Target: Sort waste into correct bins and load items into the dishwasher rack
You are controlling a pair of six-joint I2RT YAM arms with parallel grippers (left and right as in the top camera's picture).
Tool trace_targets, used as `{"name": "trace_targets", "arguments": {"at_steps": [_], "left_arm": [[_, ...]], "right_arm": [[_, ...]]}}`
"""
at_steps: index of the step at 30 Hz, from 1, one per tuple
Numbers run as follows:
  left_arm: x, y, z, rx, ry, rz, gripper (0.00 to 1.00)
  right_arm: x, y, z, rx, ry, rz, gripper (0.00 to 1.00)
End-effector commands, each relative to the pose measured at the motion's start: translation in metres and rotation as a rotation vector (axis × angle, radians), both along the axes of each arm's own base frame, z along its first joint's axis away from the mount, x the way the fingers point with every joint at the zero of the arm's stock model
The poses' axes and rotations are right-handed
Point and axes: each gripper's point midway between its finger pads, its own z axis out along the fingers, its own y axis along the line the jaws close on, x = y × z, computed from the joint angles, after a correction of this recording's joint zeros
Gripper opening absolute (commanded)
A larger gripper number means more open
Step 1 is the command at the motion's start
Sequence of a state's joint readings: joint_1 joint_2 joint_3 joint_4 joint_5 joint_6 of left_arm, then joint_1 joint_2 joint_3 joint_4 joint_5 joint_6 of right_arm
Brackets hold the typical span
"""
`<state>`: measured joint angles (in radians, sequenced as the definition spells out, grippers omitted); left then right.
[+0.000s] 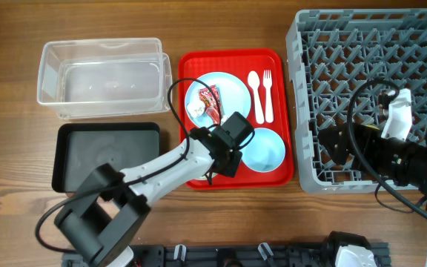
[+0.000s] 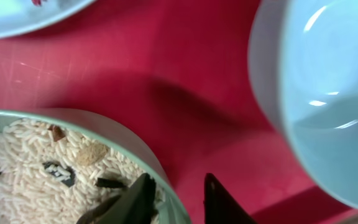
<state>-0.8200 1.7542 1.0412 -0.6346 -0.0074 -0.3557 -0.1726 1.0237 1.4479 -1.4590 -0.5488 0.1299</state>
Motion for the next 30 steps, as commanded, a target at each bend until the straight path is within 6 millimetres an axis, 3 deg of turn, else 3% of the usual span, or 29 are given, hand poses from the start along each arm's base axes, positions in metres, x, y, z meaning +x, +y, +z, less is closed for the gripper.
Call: {"name": "trace_targets", "arguments": {"at_steps": [1,3,11,17,22,25,30], "left_arm": [[0.003,0.002,-0.010,0.034,0.000,0.006,0.15],[0.003,0.001,-0.009,0.033,-0.001,0.007,0.04],[-0.004,0.007,0.004,0.024,0.017,0.051,0.04],[-0.005,0.019,0.043,-0.062,0.029,0.141,0.04],[0.005,0.042,0.077,-0.187,0.062,0.240,0.04],[0.014,0.066,0.094,-0.253,0.077,0.326,0.04],[0.027,0.098,0.111,-0.438,0.165,0.418,0.04]], "right_arm": [[0.000,0.000,-0.002,-0.005,0.009,-0.001,0.87],[0.000,0.000,-0.002,-0.005,0.008,-0.001,0.87],[0.000,0.000,-0.002,-0.005,0.008,-0.002,0.87],[0.000,0.000,-0.002,-0.005,0.008,-0.002,0.88],[0.000,0.000,-0.002,-0.005,0.008,-0.001,0.88],[0.000,0.000,-0.002,-0.005,0.009,-0.001,0.87],[0.000,0.000,-0.002,-0.005,0.009,-0.001,0.88]]}}
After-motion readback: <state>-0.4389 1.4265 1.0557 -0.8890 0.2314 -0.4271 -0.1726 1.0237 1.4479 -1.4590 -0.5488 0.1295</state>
